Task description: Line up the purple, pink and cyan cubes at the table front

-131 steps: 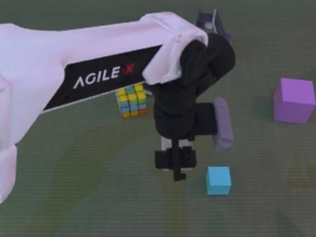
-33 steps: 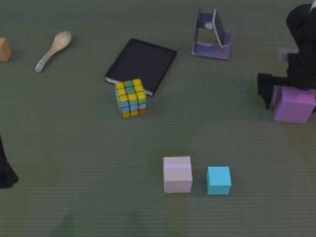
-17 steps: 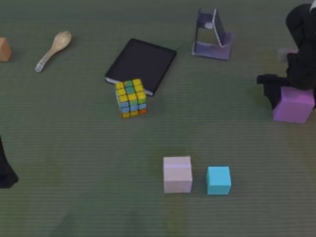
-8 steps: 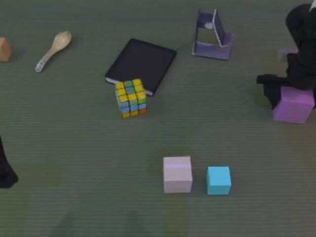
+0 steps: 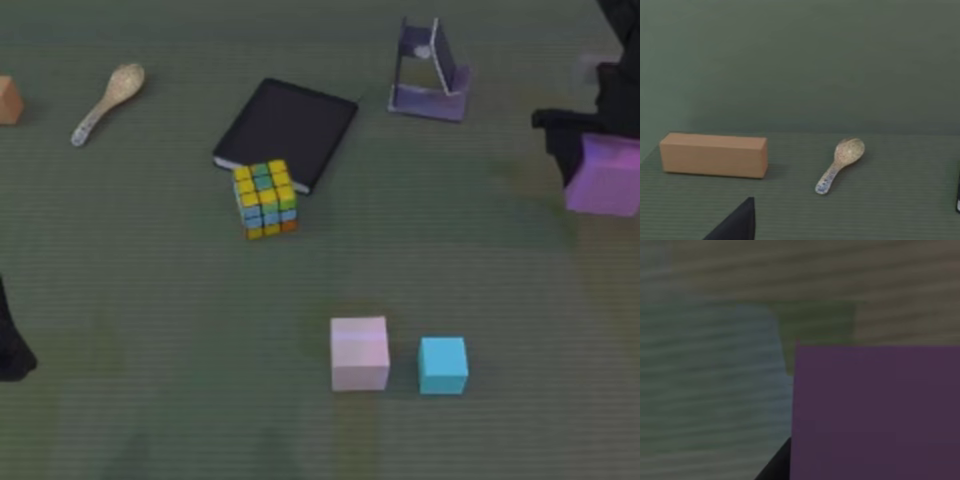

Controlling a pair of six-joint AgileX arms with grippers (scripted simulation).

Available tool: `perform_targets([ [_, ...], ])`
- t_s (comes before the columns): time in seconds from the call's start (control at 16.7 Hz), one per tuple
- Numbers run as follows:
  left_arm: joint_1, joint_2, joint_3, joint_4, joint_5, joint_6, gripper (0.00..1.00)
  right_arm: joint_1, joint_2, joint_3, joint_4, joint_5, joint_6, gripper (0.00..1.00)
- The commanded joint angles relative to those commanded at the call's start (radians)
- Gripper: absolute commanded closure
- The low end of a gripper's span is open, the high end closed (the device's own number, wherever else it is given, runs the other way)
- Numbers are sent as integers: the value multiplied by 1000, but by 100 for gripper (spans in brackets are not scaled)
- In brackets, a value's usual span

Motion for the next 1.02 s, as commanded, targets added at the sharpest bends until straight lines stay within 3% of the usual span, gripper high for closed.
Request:
perform_targets([
  [0.36,0,0,0,0,0,0,0,-2,-6,16,-18,0,3,100],
  [0.54,0,0,0,0,0,0,0,66,13,55,-37,0,62,100],
  [0.72,0,0,0,0,0,0,0,218,48,126,-77,1,190,100],
  [1.02,0,0,0,0,0,0,0,577,114,258,-163,-1,470,100],
])
